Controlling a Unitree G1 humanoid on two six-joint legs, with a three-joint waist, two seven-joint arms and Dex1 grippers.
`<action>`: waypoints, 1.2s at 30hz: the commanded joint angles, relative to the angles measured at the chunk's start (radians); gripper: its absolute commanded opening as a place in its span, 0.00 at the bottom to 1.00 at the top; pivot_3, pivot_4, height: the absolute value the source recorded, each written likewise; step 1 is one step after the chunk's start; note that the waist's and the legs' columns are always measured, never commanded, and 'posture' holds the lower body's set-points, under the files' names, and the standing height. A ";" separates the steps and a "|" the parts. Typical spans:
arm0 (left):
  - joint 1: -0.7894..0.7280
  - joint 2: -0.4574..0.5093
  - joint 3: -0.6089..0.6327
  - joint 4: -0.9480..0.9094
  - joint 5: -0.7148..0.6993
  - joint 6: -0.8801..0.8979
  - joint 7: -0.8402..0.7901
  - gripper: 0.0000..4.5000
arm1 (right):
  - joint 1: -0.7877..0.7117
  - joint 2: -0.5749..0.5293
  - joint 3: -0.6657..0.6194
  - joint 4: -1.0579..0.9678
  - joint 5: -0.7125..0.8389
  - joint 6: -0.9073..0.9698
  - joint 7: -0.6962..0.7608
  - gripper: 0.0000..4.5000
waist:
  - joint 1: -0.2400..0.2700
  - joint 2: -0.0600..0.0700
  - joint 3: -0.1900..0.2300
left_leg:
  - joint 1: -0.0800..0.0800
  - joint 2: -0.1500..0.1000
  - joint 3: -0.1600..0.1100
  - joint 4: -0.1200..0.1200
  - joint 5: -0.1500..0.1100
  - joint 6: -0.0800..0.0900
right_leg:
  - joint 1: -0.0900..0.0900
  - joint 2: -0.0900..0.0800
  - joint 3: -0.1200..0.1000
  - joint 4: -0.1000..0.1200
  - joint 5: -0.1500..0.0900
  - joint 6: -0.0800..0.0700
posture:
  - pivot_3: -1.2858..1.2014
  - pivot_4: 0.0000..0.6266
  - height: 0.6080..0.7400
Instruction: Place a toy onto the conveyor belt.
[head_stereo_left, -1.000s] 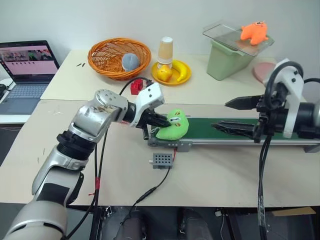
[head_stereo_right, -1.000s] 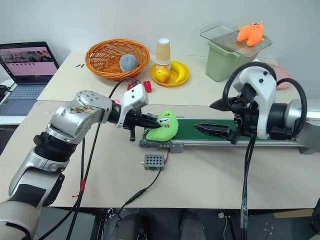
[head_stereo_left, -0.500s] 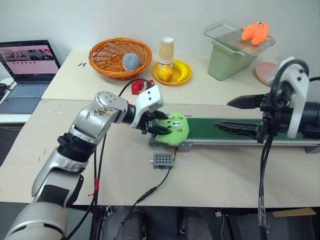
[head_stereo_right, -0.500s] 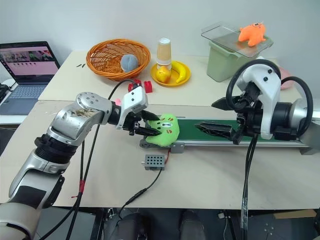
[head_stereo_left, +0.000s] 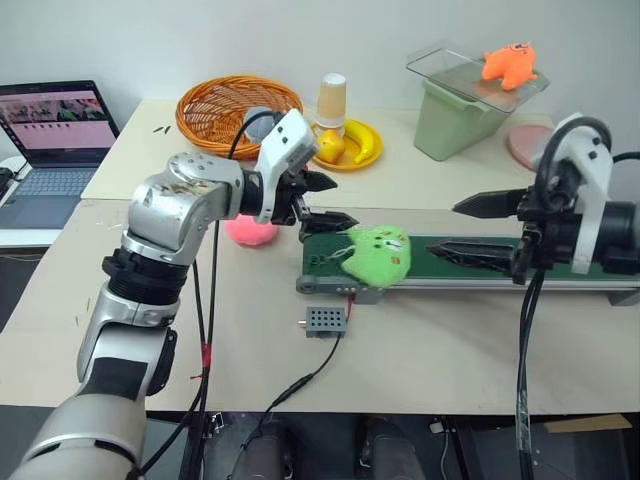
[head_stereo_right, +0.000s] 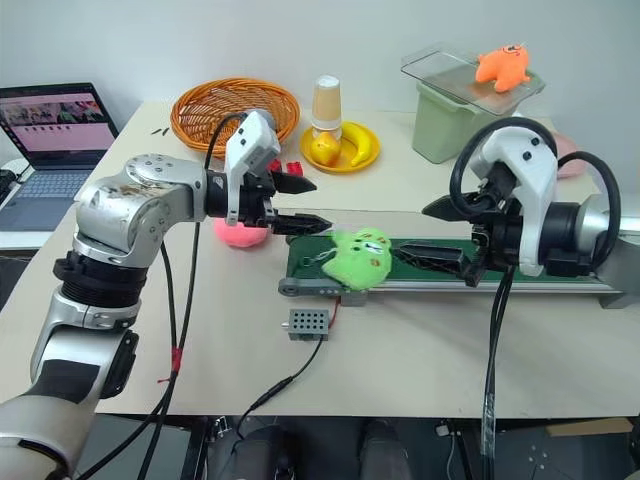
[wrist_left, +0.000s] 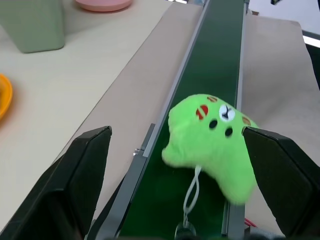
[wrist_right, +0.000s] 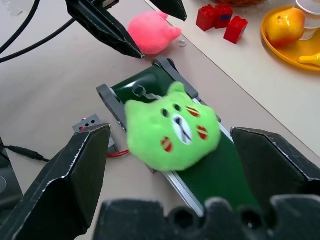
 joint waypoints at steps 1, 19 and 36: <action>-0.046 0.025 0.071 -0.018 -0.037 0.025 0.009 0.99 | -0.032 -0.025 -0.016 0.003 0.002 -0.031 0.015 1.00 | 0.000 0.000 0.000 | 0.000 0.000 0.000 0.000 0.000 0.000 | 0.000 0.000 0.000 0.000 0.000 0.000 | 0.52 0.24 0.95; 0.259 0.273 0.251 -0.068 0.019 -0.126 0.097 0.99 | -0.088 0.113 0.123 0.057 -0.065 -0.163 0.059 1.00 | 0.000 0.000 0.000 | 0.001 0.000 0.001 0.000 0.000 0.000 | 0.001 0.000 0.000 0.000 0.000 0.000 | 0.52 0.24 0.95; 0.115 0.068 0.104 0.368 0.250 -0.303 0.315 0.99 | -0.095 0.172 0.138 0.088 -0.140 -0.194 0.071 1.00 | 0.005 0.000 0.000 | 0.000 -0.001 0.004 0.000 0.000 0.000 | 0.002 0.000 -0.002 0.000 0.001 0.001 | 0.52 0.24 0.95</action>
